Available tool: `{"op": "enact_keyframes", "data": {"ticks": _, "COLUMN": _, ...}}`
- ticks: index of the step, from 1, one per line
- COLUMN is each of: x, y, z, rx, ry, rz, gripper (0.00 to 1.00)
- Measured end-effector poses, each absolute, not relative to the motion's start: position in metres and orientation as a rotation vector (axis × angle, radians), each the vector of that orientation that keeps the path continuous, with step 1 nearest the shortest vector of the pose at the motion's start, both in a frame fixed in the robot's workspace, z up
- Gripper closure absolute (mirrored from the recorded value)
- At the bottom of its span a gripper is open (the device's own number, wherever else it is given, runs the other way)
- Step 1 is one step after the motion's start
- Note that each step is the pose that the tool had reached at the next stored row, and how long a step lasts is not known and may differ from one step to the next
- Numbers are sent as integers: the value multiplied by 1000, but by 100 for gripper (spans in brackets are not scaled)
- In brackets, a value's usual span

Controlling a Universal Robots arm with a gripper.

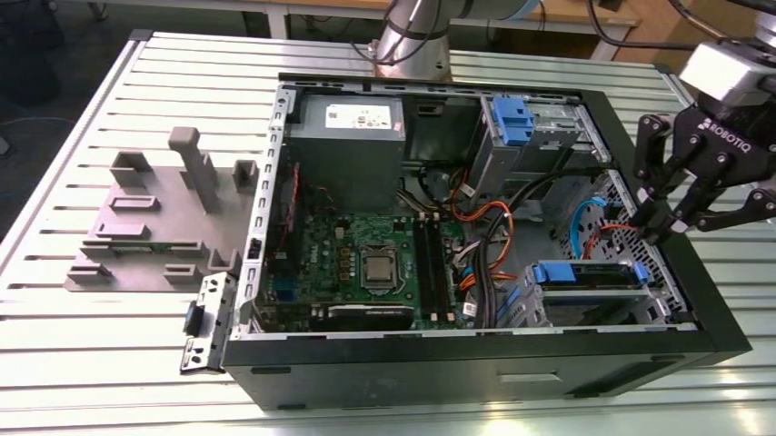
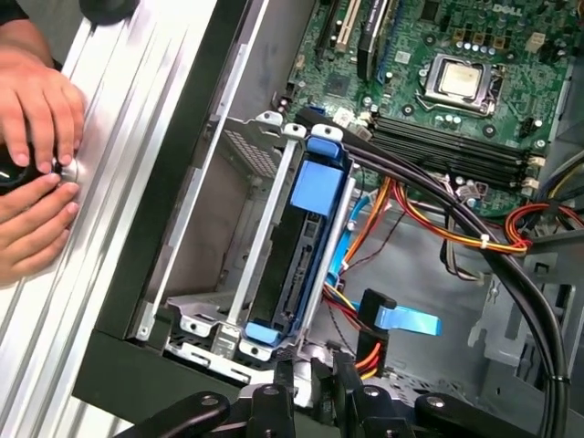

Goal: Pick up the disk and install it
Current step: 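Insert the first disk wire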

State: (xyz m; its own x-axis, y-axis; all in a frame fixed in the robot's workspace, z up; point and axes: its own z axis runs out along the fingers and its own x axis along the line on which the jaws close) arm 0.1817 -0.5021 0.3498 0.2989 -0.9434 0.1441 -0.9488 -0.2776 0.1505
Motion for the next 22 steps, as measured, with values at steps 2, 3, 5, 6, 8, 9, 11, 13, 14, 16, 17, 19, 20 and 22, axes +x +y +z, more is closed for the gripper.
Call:
{"op": "enact_keyframes", "data": {"ticks": 2, "x": 182, "y": -502, "z": 350, "rx": 2351, "ry": -1742, "rz": 45, "gripper": 69}}
{"op": "enact_keyframes", "data": {"ticks": 3, "x": 182, "y": -502, "z": 350, "rx": 2351, "ry": -1742, "rz": 45, "gripper": 69}}
{"op": "enact_keyframes", "data": {"ticks": 5, "x": 182, "y": -502, "z": 349, "rx": 2351, "ry": -1742, "rz": 45, "gripper": 69}}
{"op": "enact_keyframes", "data": {"ticks": 6, "x": 182, "y": -502, "z": 349, "rx": 2351, "ry": -1742, "rz": 45, "gripper": 69}}
{"op": "enact_keyframes", "data": {"ticks": 8, "x": 183, "y": -502, "z": 349, "rx": 2351, "ry": -1742, "rz": 45, "gripper": 69}}
{"op": "enact_keyframes", "data": {"ticks": 9, "x": 183, "y": -502, "z": 348, "rx": 2351, "ry": -1741, "rz": 45, "gripper": 69}}
{"op": "enact_keyframes", "data": {"ticks": 11, "x": 183, "y": -502, "z": 347, "rx": 2351, "ry": -1740, "rz": 45, "gripper": 69}}
{"op": "enact_keyframes", "data": {"ticks": 13, "x": 183, "y": -502, "z": 347, "rx": 2351, "ry": -1739, "rz": 47, "gripper": 69}}
{"op": "enact_keyframes", "data": {"ticks": 14, "x": 183, "y": -501, "z": 346, "rx": 2352, "ry": -1738, "rz": 47, "gripper": 70}}
{"op": "enact_keyframes", "data": {"ticks": 16, "x": 183, "y": -502, "z": 345, "rx": 2352, "ry": -1736, "rz": 47, "gripper": 77}}
{"op": "enact_keyframes", "data": {"ticks": 17, "x": 183, "y": -502, "z": 345, "rx": 2352, "ry": -1736, "rz": 48, "gripper": 82}}
{"op": "enact_keyframes", "data": {"ticks": 19, "x": 183, "y": -502, "z": 345, "rx": 2354, "ry": -1734, "rz": 48, "gripper": 82}}
{"op": "enact_keyframes", "data": {"ticks": 20, "x": 183, "y": -501, "z": 345, "rx": 2354, "ry": -1734, "rz": 48, "gripper": 82}}
{"op": "enact_keyframes", "data": {"ticks": 22, "x": 183, "y": -502, "z": 344, "rx": 2354, "ry": -1733, "rz": 48, "gripper": 82}}
